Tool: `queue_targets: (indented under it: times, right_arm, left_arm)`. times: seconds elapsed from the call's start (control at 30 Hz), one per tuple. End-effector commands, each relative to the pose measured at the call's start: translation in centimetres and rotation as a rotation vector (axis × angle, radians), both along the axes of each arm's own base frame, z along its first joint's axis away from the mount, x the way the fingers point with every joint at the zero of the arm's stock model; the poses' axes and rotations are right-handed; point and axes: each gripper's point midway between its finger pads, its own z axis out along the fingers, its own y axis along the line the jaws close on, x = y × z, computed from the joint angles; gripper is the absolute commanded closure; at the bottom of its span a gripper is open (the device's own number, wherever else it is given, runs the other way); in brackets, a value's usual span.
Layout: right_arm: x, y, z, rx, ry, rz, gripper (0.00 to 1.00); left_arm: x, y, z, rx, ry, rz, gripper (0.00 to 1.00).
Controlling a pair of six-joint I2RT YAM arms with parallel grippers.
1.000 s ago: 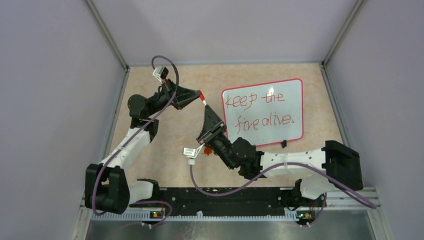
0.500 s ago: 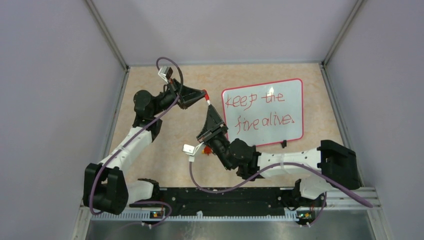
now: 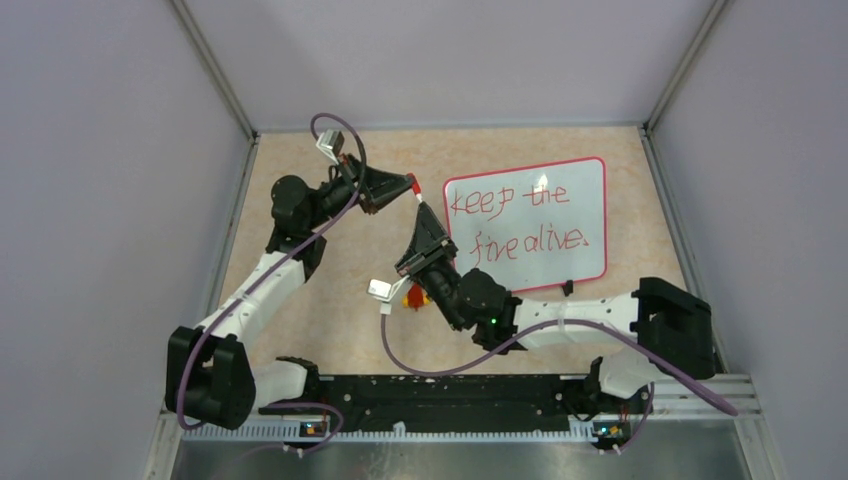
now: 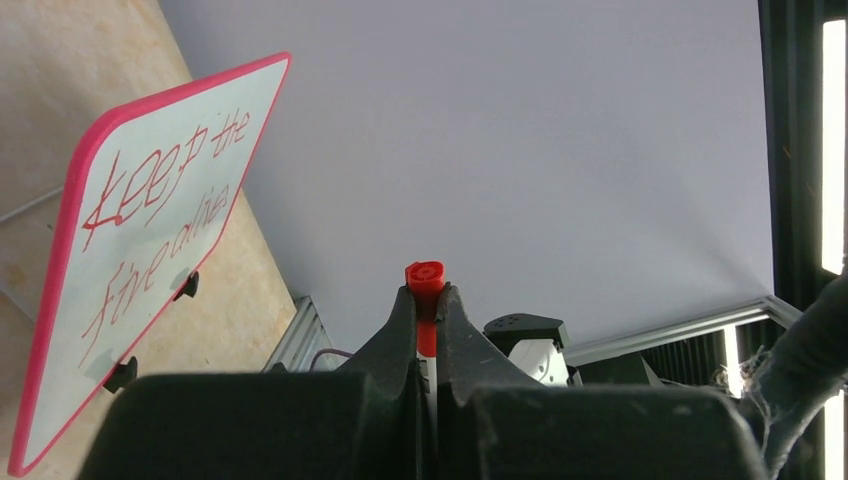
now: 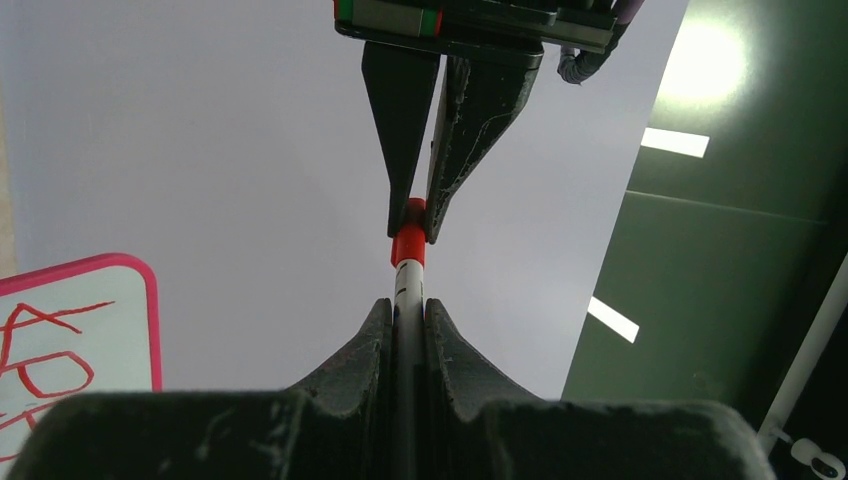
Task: Write a sentence on the whiteboard
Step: Close the whiteboard marker at the center of the board, then place the whiteboard marker at the center of the board.
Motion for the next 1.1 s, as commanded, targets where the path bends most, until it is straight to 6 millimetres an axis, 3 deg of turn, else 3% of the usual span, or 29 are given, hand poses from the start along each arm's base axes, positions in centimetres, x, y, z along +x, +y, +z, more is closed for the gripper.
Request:
queue_targets:
  times: [0.0,0.1,0.27,0.47,0.53,0.63,0.83,0.9,0.93,1.07]
  right_arm:
    - [1.7,-1.2,4.0,0.066,-0.108,-0.025,1.00]
    - [1.6,-1.3,3.7,0.064,-0.108,-0.022,1.00]
    - [0.7,-1.4,3.7,0.091,-0.095,0.010,1.00]
    - [-1.3,-1.5,4.0,0.110,-0.111,0.087,0.48]
    - [-1.8,-1.6,3.8,0.110,-0.110,0.101,0.41]
    - [-2.4,-1.8,3.9,0.121,-0.114,0.119,0.39]
    - [-2.4,-3.2,4.0,0.168,-0.048,0.096,0.35]
    - [-1.2,-4.6,4.3,0.257,0.057,0.024,0.35]
    - [-0.6,-5.2,4.5,0.296,0.103,-0.002,0.35]
    - [2.6,-8.3,5.6,0.483,0.307,-0.125,0.33]
  left_arm:
    - [-8.6,-2.5,-1.4,0.104,-0.083,-0.405,1.00]
    - [-7.9,-2.2,-0.8,0.096,-0.100,-0.381,1.00]
    - [-4.2,0.1,1.3,0.084,-0.130,-0.251,1.00]
    - [-0.8,2.9,5.2,0.030,-0.192,-0.135,1.00]
    - [0.1,3.4,6.1,0.018,-0.204,-0.108,1.00]
    - [1.6,4.2,6.9,0.007,-0.221,-0.064,1.00]
    - [5.8,6.0,6.0,0.161,-0.276,0.023,1.00]
    - [7.6,6.5,6.0,0.293,-0.355,0.074,1.00]
    - [8.5,7.0,4.5,0.399,-0.376,0.103,1.00]
    - [11.4,9.4,2.3,0.697,-0.469,0.214,1.00]
